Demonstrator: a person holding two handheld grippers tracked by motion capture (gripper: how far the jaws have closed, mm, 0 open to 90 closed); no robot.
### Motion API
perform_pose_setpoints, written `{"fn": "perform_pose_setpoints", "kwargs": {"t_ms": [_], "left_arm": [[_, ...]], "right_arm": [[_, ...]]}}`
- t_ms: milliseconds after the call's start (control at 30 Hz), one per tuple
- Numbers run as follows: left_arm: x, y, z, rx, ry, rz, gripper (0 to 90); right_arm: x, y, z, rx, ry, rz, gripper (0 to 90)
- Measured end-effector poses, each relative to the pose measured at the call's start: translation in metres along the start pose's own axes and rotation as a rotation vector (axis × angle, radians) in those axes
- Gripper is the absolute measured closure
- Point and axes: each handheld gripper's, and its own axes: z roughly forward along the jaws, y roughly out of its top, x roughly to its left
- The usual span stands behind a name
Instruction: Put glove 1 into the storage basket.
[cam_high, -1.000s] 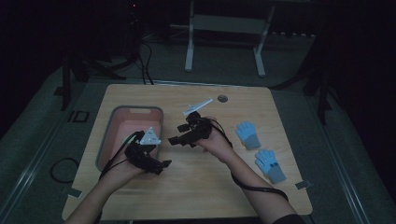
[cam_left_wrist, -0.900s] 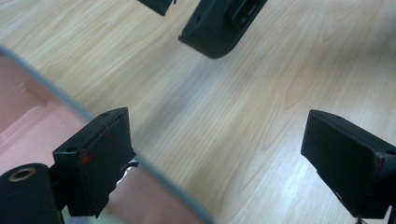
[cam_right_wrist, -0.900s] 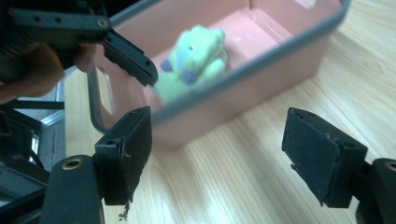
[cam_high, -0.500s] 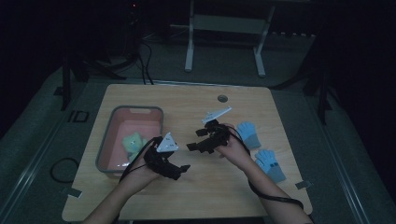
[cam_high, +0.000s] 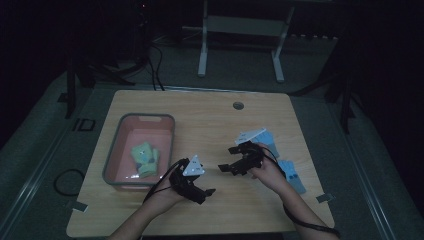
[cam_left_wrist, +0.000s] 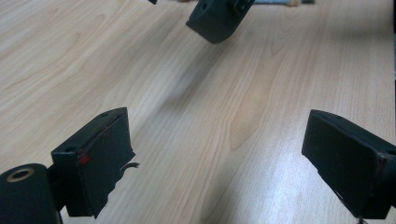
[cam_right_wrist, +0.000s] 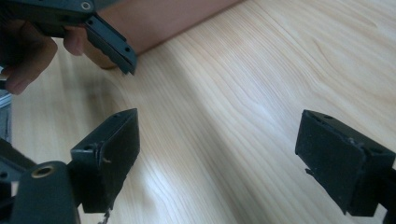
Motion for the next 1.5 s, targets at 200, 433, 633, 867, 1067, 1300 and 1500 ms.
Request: {"fn": "perform_pose_setpoints", "kwargs": {"t_ms": [200, 433, 633, 867, 1067, 1300, 1500], "left_arm": [[-0.005, -0.012, 0.011, -0.021, -0.012, 0.011, 8.8], [-0.011, -0.025, 0.020, -0.003, -0.001, 0.007, 8.8], [-0.012, -0.035, 0.019, -0.021, 0.011, -0.014, 8.8], [-0.012, -0.045, 0.015, -0.066, 0.026, -0.029, 8.8], [-0.011, -0.047, 0.016, -0.071, 0.018, -0.048, 8.8], [-0.014, -0.049, 0.019, -0.075, 0.013, -0.058, 8.8], [-0.017, -0.049, 0.018, -0.100, 0.003, -0.052, 8.8]], "right_arm": [[-0.008, -0.023, -0.009, 0.004, -0.046, 0.047, 13.4], [-0.021, -0.042, -0.025, -0.034, -0.103, 0.076, 17.9], [-0.042, -0.053, -0.051, -0.074, -0.232, 0.105, 43.0], [-0.078, -0.064, -0.076, -0.075, -0.355, 0.147, 58.2], [-0.103, -0.071, -0.079, -0.056, -0.403, 0.144, 61.0], [-0.125, -0.071, -0.065, 0.004, -0.394, 0.141, 64.7], [-0.138, -0.076, -0.048, 0.039, -0.414, 0.146, 59.4]]}}
